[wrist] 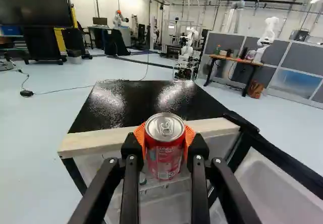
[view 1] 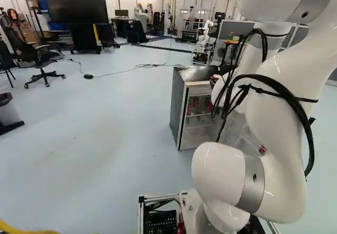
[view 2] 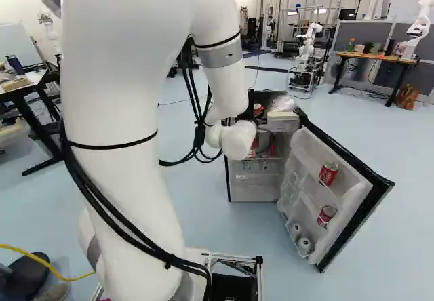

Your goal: Grab a drink from the fridge

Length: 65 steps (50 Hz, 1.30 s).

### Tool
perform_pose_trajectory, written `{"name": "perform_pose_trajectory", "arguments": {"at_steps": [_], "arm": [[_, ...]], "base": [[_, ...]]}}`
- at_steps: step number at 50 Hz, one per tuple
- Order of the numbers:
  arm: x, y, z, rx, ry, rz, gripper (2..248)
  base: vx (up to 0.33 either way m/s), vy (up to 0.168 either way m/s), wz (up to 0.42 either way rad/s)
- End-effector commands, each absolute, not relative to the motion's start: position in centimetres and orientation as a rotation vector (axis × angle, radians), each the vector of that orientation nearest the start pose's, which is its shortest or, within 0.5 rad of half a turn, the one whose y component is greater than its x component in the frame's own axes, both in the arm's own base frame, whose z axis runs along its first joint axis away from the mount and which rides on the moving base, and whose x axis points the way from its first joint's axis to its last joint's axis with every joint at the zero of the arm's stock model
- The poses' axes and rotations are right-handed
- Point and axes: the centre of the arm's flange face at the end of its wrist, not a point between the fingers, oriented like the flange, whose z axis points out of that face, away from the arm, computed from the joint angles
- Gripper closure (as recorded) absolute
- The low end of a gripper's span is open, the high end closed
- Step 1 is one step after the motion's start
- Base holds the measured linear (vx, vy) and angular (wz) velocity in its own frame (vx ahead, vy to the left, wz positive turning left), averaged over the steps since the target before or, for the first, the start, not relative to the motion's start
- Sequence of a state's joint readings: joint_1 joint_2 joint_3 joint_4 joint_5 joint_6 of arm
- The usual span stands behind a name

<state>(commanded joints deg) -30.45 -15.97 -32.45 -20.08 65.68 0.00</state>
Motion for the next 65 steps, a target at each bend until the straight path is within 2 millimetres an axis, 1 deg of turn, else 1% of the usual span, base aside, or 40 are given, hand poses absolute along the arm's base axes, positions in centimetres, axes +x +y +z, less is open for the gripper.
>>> {"name": "perform_pose_trajectory", "arguments": {"at_steps": [8,31,65], "arm": [[41.5,-20.8,36.2,-2.55,0.131,-2.156,155],[43.6,-21.2,35.8,-2.582,0.111,-2.107,155],[44.2,-21.2,38.9,-2.535,0.079,-2.195,155]], "base": [[0.0,0.0,0.0],[0.0,0.0,0.0],[0.0,0.0,0.0]]}}
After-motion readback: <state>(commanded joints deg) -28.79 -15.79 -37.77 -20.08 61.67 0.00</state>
